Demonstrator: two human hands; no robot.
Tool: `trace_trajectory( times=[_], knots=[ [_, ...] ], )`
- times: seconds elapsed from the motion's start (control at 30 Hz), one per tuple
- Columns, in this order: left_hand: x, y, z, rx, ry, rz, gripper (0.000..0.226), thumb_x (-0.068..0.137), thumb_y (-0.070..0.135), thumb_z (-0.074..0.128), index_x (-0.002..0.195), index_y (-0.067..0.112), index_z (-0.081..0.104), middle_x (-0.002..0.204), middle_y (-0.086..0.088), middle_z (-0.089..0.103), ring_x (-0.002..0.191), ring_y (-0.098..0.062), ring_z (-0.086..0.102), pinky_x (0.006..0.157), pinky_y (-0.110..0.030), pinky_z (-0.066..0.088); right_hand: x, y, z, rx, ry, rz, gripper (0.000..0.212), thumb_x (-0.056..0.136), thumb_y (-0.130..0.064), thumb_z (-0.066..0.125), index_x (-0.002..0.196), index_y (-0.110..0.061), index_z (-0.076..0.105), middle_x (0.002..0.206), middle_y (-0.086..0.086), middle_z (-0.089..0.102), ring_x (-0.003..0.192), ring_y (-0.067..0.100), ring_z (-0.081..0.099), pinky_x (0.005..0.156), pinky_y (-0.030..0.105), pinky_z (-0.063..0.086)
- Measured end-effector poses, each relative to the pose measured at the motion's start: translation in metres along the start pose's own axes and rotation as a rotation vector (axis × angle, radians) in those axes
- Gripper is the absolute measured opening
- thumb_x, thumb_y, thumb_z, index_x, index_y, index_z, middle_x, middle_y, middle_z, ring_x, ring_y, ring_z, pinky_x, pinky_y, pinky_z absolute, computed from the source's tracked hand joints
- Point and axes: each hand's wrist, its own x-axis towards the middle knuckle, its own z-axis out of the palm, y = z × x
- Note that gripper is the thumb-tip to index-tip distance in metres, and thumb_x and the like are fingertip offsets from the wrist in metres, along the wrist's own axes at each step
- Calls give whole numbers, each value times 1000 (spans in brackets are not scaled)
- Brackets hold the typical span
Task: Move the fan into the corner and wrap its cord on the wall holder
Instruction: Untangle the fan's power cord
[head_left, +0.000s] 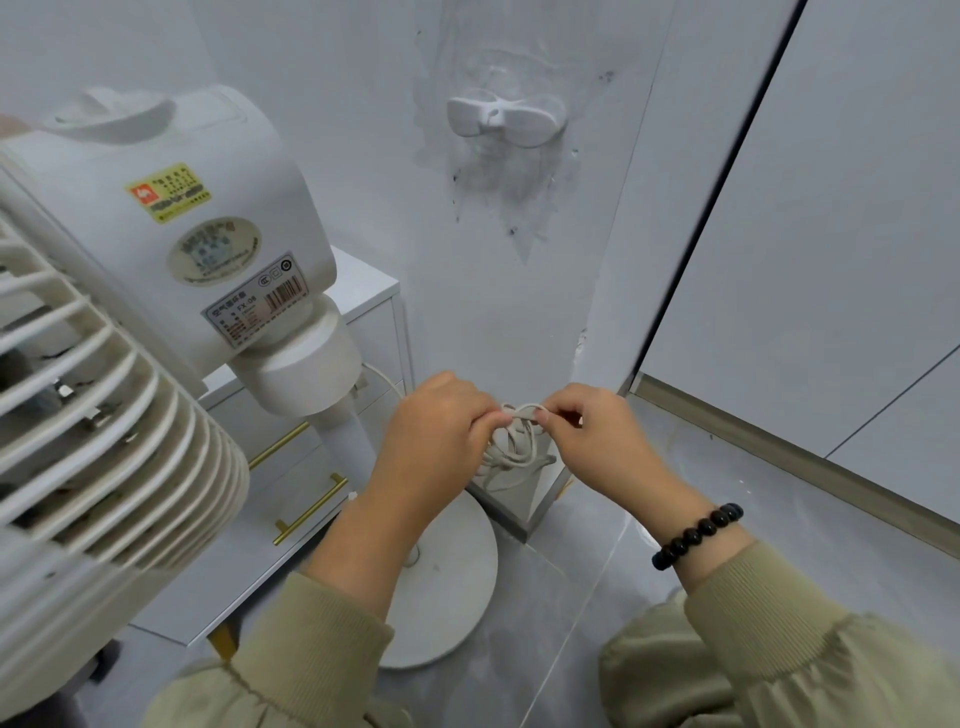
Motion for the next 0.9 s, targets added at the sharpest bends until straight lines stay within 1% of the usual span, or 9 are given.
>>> trace_trajectory(
  times=[0.1, 0.17, 0.23, 0.33, 0.4, 0.5, 0.63, 0.77, 0.9],
  knots=[
    [0, 6, 6, -202, 174, -115, 28, 84, 22, 53, 67, 6, 69, 64, -2, 64, 64, -14, 56, 62, -22, 43, 0, -3, 2, 162, 19, 42, 24, 92, -18, 55, 82, -2, 71, 81, 13, 66, 73, 24, 56, 67, 31, 44],
    [1, 12, 6, -391, 225, -260, 18, 84, 8, 58, 69, 5, 69, 66, 3, 63, 65, -1, 55, 64, -13, 42, 0, -7, 1, 316, 41, 79, 22, 91, -17, 56, 80, -7, 72, 68, 5, 63, 61, 15, 50, 60, 24, 40],
    [2, 16, 6, -518, 231, -376, 18, 85, 1, 60, 70, 8, 67, 66, 9, 59, 64, 3, 54, 62, -7, 41, 0, -11, 1, 456, 77, 123, 21, 90, -15, 58, 79, -11, 74, 66, 3, 64, 60, 18, 53, 63, 29, 45],
    [2, 24, 6, -599, 220, -408, 26, 85, -1, 59, 65, 15, 63, 64, 10, 58, 61, 3, 53, 61, -8, 41, 2, -11, 5, 579, 138, 205, 22, 90, -8, 56, 76, -10, 73, 77, 0, 70, 72, 13, 63, 76, 28, 52],
    [2, 27, 2, -666, 247, -437, 33, 86, -3, 57, 62, 20, 60, 63, 10, 59, 59, 4, 53, 60, -8, 42, 7, 1, 10, 606, 197, 339, 26, 91, -7, 50, 73, -2, 67, 83, 12, 69, 77, 18, 63, 72, 30, 49],
    [7, 18, -9, -843, 357, -553, 33, 91, 3, 51, 67, 22, 61, 60, 16, 63, 62, 4, 55, 64, -9, 46, 14, 16, 3, 827, 165, 585, 26, 93, -6, 40, 81, -6, 63, 99, 13, 67, 90, 23, 68, 68, 32, 54],
    [10, 4, -7, -988, 369, -620, 33, 94, 8, 49, 69, 23, 63, 60, 17, 65, 75, -11, 56, 78, -24, 46, 16, 17, -11, 1069, -76, 479, 21, 97, -14, 43, 97, -4, 61, 95, 13, 70, 83, 20, 69, 72, 30, 56],
    [8, 4, 1, -1035, 324, -598, 40, 95, 7, 46, 64, 25, 64, 58, 15, 62, 75, -12, 54, 83, -30, 45, 11, 9, -6, 955, -331, 389, 30, 98, -29, 43, 104, -6, 63, 83, 8, 68, 73, 16, 65, 80, 33, 51],
    [10, 3, 4, -1144, 297, -629, 37, 97, 6, 43, 66, 18, 59, 55, 12, 57, 73, -13, 54, 88, -35, 43, 9, 1, 0, 967, -220, 315, 24, 94, -20, 52, 100, -1, 65, 94, 23, 61, 82, 29, 61, 81, 37, 56]
  ],
)
